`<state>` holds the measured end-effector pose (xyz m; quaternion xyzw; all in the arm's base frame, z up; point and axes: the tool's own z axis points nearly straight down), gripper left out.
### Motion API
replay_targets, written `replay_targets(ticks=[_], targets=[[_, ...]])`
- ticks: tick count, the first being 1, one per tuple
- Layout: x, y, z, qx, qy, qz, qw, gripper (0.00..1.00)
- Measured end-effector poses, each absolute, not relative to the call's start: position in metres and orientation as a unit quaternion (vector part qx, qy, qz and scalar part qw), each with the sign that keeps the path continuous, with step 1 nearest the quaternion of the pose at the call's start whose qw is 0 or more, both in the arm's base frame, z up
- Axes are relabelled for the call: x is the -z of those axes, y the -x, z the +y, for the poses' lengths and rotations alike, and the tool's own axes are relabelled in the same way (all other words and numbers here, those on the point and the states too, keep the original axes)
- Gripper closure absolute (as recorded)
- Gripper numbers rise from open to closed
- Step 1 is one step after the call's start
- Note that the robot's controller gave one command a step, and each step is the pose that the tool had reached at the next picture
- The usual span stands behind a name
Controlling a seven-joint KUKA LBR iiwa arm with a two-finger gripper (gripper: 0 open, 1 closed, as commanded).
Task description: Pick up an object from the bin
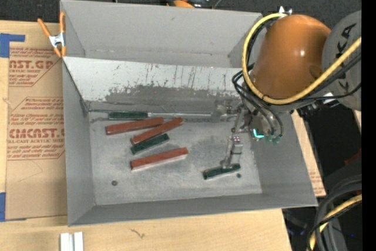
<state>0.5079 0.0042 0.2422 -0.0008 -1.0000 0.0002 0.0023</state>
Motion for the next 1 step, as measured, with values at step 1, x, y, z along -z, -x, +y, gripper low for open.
replay_targets(ticks=[1], targets=[[-0.1275,-0.5058,0.0302,0.001,0.012,-1.0,0.004,0.0]])
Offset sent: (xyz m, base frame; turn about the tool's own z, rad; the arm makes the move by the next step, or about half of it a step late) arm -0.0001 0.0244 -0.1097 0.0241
